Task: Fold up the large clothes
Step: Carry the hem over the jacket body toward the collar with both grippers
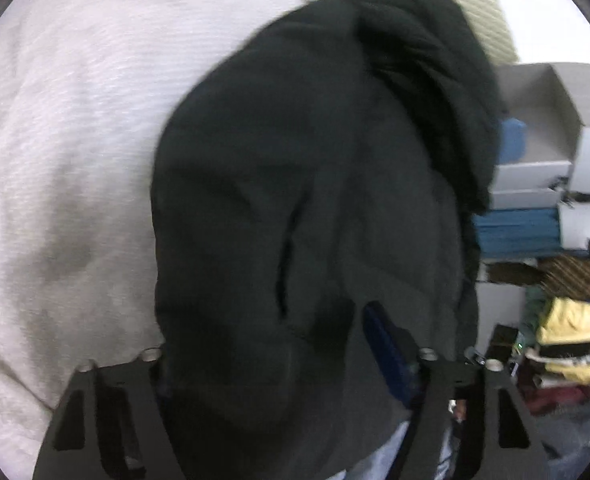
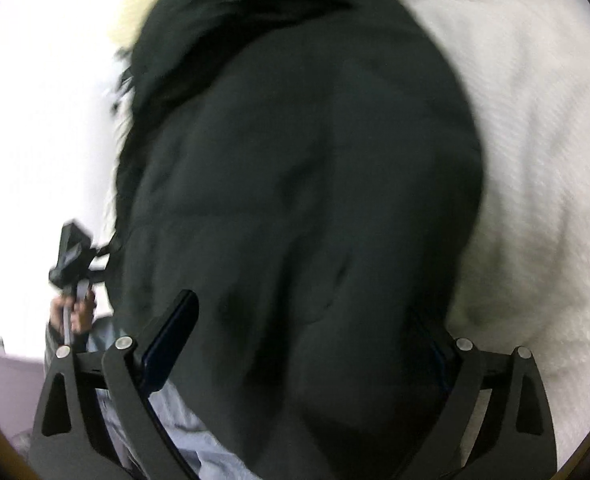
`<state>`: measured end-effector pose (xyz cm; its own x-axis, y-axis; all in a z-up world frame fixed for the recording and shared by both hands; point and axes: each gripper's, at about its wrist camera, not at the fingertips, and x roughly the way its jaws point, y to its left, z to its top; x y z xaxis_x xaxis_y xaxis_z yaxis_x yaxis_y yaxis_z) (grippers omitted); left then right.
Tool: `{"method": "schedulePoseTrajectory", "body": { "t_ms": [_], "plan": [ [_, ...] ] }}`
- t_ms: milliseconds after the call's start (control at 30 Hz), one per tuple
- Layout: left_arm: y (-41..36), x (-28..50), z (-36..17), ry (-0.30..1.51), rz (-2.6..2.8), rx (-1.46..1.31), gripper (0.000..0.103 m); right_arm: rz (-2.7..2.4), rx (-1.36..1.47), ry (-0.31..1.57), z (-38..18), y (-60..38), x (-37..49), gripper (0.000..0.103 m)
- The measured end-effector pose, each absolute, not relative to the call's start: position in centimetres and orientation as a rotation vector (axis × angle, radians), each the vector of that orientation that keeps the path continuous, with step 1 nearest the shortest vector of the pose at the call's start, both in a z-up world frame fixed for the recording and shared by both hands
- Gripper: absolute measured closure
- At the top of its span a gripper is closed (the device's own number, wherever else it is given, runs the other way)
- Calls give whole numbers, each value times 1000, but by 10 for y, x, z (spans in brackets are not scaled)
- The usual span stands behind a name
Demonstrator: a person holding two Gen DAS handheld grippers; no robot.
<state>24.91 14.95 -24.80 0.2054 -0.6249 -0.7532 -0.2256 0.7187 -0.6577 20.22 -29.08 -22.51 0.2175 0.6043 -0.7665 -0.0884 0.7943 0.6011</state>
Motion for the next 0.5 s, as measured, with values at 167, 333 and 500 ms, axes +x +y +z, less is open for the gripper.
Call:
{"method": "schedulePoseTrajectory", "body": {
  "t_ms": [167,333,500],
  "plan": [
    [138,244,-228,1254,-425,-785,84,397,387,1262,-224,-281,206,71],
    [134,239,-206,1159,-452,-769,94,400,410,1155,-203,-298,196,89],
    [159,224,-165,1036,-469,-810,98,396,450,1010,-158,-308,187,94]
  ]
}}
